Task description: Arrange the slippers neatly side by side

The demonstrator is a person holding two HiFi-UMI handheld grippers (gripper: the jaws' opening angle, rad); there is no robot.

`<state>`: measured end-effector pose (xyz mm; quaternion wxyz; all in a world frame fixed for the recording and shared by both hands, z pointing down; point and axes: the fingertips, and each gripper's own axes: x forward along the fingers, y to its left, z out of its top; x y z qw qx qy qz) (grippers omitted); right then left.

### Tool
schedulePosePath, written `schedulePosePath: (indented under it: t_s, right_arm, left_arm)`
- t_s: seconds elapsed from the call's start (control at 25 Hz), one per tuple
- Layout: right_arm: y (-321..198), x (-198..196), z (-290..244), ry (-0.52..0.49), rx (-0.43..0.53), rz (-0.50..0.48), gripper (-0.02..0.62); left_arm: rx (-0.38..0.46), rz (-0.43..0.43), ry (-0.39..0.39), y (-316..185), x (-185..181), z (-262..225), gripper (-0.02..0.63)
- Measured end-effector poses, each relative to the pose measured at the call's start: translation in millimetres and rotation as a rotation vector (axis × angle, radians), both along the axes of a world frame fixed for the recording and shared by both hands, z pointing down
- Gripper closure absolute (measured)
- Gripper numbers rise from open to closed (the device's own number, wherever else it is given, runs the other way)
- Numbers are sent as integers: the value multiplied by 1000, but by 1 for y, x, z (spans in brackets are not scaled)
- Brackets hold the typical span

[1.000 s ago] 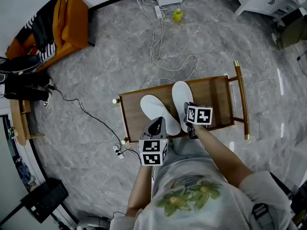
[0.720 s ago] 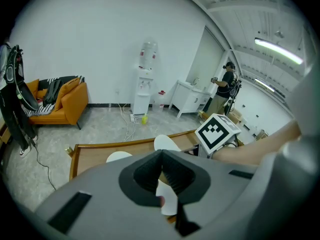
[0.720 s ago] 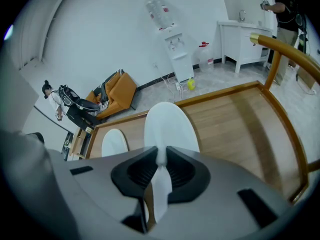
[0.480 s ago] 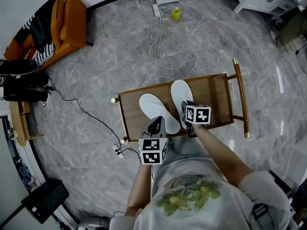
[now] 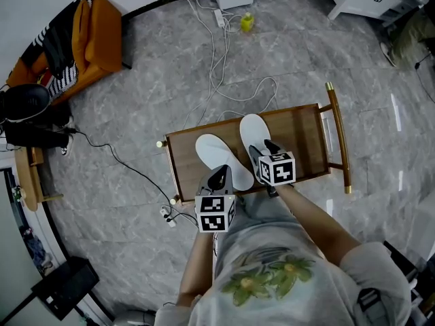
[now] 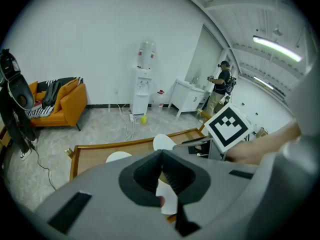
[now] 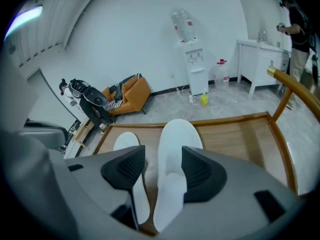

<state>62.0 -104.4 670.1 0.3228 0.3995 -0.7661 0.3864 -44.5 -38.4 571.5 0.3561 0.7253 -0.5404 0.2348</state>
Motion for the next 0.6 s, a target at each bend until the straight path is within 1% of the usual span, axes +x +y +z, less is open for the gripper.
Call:
schedulePosePath:
  t_s: [0.2,0.36,0.48,0.6]
  right_arm:
    - [7,-6,-25,-18,78,-79,370]
    - [16,-10,-50,-51,122,-127,364]
    - [23,-7,-65,-83,136,-141,364]
    - [29,-3,-74,-112,131,-145,364]
  left_arm:
    - [7,3,0,1,3,-3,591]
    - [10,-6,7,2,2,-7,591]
    - [5,-20,6,8,2,-8,591]
    - [7,-35,-3,10,2,-12,591]
